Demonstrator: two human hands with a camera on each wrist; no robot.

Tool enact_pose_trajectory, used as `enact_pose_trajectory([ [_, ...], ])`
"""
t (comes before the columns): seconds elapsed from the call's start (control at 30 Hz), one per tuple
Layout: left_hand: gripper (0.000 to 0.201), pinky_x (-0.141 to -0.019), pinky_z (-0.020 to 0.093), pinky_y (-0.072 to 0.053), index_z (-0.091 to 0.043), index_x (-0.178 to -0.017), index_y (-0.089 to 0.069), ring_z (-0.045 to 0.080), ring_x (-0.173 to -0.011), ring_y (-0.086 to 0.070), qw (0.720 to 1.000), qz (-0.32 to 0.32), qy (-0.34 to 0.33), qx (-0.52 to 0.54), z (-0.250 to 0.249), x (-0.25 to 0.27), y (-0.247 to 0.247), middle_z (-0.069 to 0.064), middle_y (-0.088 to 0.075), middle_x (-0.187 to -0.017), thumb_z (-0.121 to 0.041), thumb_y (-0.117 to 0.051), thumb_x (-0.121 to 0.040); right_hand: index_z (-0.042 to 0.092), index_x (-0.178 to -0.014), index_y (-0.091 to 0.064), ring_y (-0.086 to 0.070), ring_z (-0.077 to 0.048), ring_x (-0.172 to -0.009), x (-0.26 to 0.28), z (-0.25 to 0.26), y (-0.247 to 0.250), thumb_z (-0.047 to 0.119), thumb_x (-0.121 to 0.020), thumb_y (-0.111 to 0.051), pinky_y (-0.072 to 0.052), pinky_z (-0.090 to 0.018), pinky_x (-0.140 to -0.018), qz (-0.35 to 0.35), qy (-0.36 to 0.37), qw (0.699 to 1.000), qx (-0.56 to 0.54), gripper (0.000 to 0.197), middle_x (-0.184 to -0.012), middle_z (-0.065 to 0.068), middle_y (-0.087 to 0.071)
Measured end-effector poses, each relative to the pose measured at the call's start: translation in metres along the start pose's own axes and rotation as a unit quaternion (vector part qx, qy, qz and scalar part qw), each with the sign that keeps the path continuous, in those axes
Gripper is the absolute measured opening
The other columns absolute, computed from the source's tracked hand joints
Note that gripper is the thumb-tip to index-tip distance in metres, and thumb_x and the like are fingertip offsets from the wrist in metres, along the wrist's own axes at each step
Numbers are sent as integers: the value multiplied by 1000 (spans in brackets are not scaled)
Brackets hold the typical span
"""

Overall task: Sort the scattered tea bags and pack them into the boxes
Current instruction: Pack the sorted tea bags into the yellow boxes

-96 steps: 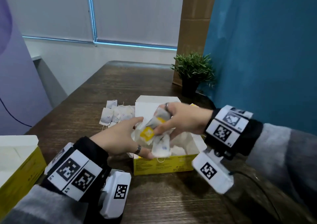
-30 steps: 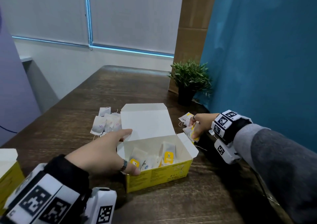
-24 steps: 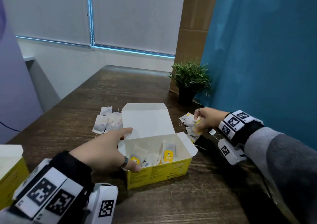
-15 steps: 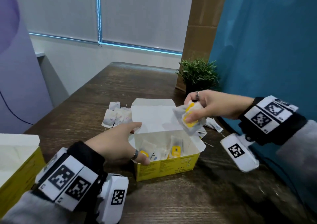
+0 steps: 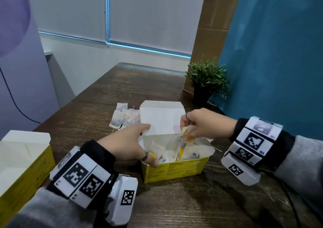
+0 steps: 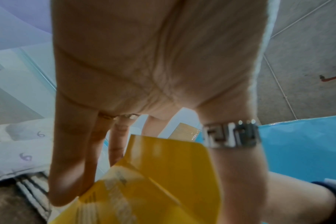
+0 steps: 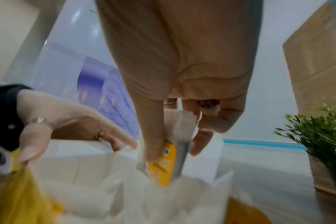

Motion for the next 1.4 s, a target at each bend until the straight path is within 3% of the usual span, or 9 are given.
enact_pose_trajectory([
  [0.13, 110, -95, 14, -28, -24, -148, -22, 8, -132, -36, 1000, -1, -1, -4, 0, 0, 0, -8, -35, -147, -34, -86, -59, 24, -80, -61, -51, -21, -65, -1, 4, 8, 31, -66, -83, -47, -46, -62, 64, 3, 964, -259, 27, -72, -10, -66],
  [0.33, 110, -95, 14, -28, -24, -148, -22, 8, -131, -36, 1000, 2, 1, 10, 1, 0, 0, -7, -35, -147, -32, -86, -59, 16, -95, -68, -50, 4, -46, -7, 4, -27, 21, -76, -76, -35, -7, -46, 145, -2, 989, -35, 21, -52, 15, -59],
  [0.53, 111, -95, 15, -29, -26, -148, -23, 9, -129, -39, 1000, 1, 6, 20, 4, -2, -1, -7, -36, -147, -32, -87, -57, 28, -101, -65, -50, 10, -58, -10, -1, -12, 18, -73, -77, -39, -7, -56, 42, 13, 999, -11, 33, -94, 11, -63],
  [0.7, 112, -96, 17, -31, -28, -147, -24, 9, -127, -41, 1000, 0, 6, 4, 5, -3, 0, -8, -38, -145, -36, -87, -56, 25, -93, -62, -55, -23, -66, -8, -4, 9, 8, -76, -75, -51, -57, -67, 62, 11, 969, -239, 28, -85, 1, -72],
  [0.83, 113, -102, 20, -34, -28, -147, -25, 10, -124, -44, 1000, 5, 7, 9, 5, -3, -1, -7, -38, -144, -36, -88, -54, 25, -101, -64, -59, -8, -68, -4, -2, -23, 17, -75, -78, -51, -38, -69, 177, 19, 970, -164, 30, -98, 2, -71],
  [1.0, 112, -100, 19, -33, -28, -147, -24, 9, -125, -41, 1000, 7, 5, 3, 4, -2, -1, -8, -37, -145, -37, -87, -54, 35, -107, -62, -53, 7, -61, -12, 8, -27, 34, -73, -77, -43, -18, -67, 63, 50, 997, 0, 38, -75, 13, -60],
  [1.13, 110, -94, 17, -31, -29, -146, -24, 5, -113, -40, 1000, 7, 7, 2, 4, -3, -1, -8, -37, -145, -36, -86, -56, 33, -63, -51, -50, -5, -69, -14, 14, -37, 32, -75, -74, -46, -29, -70, 56, 50, 996, 40, 26, -86, 5, -65],
  [1.27, 110, -94, 19, -32, -30, -146, -25, 6, -110, -40, 1000, 8, 11, 4, 5, -2, 0, -8, -38, -144, -38, -87, -54, 19, -90, -65, -50, 4, -62, -13, 14, -19, 29, -86, -65, -37, -11, -61, 16, 63, 998, -3, 11, -69, 18, -53],
  [1.4, 109, -91, 18, -31, -32, -146, -25, 5, -108, -41, 1000, 4, 10, -8, 5, -2, 1, -9, -39, -142, -38, -86, -56, 22, -88, -64, -53, -15, -58, -10, -8, 7, 36, -86, -64, -53, -44, -63, 23, 27, 989, -144, 14, -65, -4, -59],
])
Point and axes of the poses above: each hand's wrist, its own x-axis away from the middle knuckle, its own y-axis out of the back of the hand, z = x × y, the point moved 8 cm from there along -x, towards the middle knuckle
